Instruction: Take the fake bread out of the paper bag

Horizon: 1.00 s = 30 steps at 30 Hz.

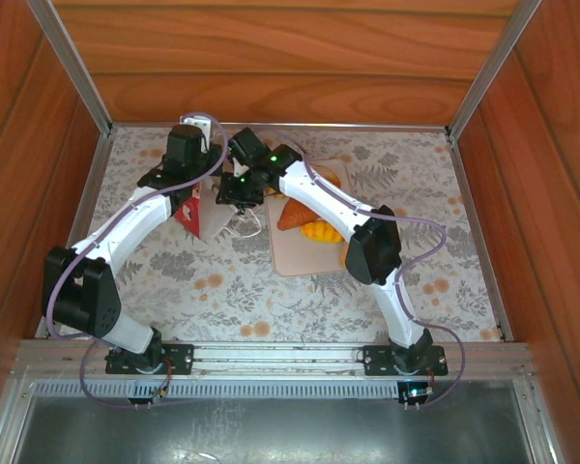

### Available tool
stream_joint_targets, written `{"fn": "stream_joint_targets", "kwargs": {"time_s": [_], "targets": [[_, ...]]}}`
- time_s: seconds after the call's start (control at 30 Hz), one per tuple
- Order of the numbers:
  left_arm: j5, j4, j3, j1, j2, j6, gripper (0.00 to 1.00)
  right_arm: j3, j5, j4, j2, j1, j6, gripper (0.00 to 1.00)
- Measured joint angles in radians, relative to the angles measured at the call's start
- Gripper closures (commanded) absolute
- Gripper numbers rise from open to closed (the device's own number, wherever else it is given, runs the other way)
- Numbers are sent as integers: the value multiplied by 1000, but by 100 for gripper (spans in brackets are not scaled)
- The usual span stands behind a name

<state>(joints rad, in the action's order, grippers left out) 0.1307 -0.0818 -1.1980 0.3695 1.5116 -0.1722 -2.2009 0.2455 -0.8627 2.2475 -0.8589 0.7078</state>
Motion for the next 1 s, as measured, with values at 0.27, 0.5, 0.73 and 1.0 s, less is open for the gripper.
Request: {"fn": "stream_joint_targets", "kwargs": {"time_s": [0.27, 0.5, 0.73, 1.0], "targets": [[-10, 4, 1, 5, 4, -51, 100, 20, 27, 33, 18, -18, 8, 56], [2, 25, 1, 7, 38, -116, 100, 91, 28, 58, 6, -18, 21, 56], [14, 36, 0, 11, 55, -145, 100, 95, 55, 94, 3, -18, 38, 56], [2, 37, -1, 13, 53, -146, 100, 100, 88, 150, 3, -3, 79, 53]]}}
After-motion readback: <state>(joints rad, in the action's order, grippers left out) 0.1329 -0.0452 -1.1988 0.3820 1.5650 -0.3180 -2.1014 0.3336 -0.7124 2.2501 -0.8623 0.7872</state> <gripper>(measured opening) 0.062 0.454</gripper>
